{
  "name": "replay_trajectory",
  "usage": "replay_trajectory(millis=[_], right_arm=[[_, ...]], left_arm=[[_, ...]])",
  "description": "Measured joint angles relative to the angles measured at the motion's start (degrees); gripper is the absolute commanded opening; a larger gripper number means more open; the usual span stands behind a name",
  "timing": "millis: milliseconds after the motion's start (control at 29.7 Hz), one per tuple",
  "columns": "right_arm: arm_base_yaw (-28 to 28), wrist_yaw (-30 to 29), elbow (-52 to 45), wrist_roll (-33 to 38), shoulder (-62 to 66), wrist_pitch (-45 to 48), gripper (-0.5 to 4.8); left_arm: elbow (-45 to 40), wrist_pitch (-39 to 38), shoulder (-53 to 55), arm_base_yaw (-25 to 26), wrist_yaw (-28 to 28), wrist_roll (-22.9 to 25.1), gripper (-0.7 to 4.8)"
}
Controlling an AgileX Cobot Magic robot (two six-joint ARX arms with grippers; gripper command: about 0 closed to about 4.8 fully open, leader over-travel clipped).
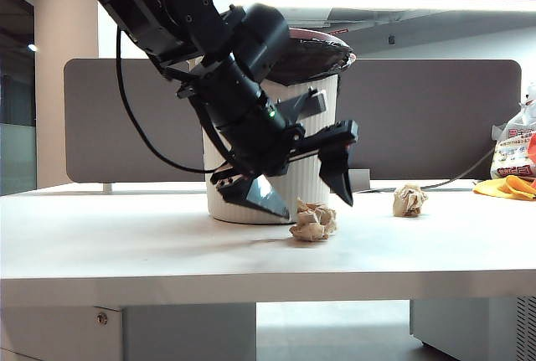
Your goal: Pick up all the trash on the table and put it in the trash can.
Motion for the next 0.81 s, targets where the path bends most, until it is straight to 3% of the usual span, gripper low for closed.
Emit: replay_trajectory(millis=[337, 371, 404, 472, 506, 809], right_arm=[[0.00, 0.00, 0.00, 0.00, 0.02, 0.02, -0.09], [0.00, 0.00, 0.00, 0.02, 0.02, 0.04, -0.09], [0.00, 0.00, 0.00, 0.02, 0.04, 0.02, -0.09], [0.00, 0.00, 0.00, 0.00, 0.04, 0.04, -0.09], [0.00, 0.00, 0.00, 0.00, 0.04, 0.04, -0.08], [0.00, 0.00, 0.00, -0.02, 0.07, 1.66, -0.09]], left_arm=[[1.03, 1.79, 3.98, 0.02, -1.11, 0.02, 4.79], [1.20, 1.79, 4.09, 0.02, -1.11, 0.00, 4.17], [1.27, 1.84, 4.15, 0.02, -1.11, 0.00, 2.70], [1.27, 1.68, 4.20, 0.02, -1.07, 0.02, 0.39], [1.33, 1.36, 4.26, 0.02, -0.59, 0.00, -0.03], [9.57, -2.23, 2.08, 0.39, 5.53, -0.24, -0.06]])
